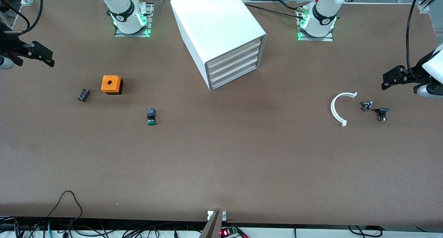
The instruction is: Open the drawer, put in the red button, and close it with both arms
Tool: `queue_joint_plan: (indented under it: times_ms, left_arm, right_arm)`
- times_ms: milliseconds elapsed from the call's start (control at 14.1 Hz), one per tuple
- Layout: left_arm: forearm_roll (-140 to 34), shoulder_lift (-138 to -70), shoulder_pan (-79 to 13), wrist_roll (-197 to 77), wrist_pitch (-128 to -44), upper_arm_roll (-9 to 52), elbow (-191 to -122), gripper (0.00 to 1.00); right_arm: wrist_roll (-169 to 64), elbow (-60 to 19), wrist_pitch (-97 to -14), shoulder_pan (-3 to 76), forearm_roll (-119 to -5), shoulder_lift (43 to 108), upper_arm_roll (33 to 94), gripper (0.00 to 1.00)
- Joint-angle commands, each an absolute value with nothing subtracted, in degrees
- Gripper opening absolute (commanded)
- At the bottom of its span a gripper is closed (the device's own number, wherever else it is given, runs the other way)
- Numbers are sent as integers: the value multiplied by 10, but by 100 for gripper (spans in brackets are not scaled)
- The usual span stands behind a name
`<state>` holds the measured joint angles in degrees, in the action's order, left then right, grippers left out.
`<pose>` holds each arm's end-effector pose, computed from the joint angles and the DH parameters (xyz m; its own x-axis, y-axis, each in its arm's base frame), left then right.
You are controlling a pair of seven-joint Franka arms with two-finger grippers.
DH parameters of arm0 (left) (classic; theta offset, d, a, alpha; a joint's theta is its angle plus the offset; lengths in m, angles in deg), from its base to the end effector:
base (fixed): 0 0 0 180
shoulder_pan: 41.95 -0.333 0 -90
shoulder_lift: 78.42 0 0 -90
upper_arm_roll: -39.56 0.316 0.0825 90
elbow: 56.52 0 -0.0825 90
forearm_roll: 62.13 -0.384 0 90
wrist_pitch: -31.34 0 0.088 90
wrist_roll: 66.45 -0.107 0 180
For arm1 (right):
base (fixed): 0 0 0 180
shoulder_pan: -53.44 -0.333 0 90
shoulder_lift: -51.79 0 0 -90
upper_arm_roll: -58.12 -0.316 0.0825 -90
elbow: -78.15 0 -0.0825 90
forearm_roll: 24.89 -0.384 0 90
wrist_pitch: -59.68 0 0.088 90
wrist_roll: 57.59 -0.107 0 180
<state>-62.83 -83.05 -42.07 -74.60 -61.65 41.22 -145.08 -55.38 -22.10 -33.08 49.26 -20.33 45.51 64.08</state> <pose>0.5831 0.0187 0.5950 0.9937 -0.1117 -0.0055 -0.1117 -0.9936 -0.0139 0.5215 -0.0271 0.6029 0.9996 0.0121 -0.0244 0.0137 -0.9977 0.0671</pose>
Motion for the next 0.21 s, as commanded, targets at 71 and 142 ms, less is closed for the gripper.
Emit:
queue_joint_plan:
  times_ms: [71, 142]
  left_arm:
    - [-614, -828, -423, -761, -603, 415, -1438, 100]
    - [-613, -828, -423, -761, -603, 415, -1437, 100]
  right_arm:
    - [-562, -204, -317, 494, -215, 463, 641, 100]
    - [-562, -204, -317, 494, -215, 463, 641, 100]
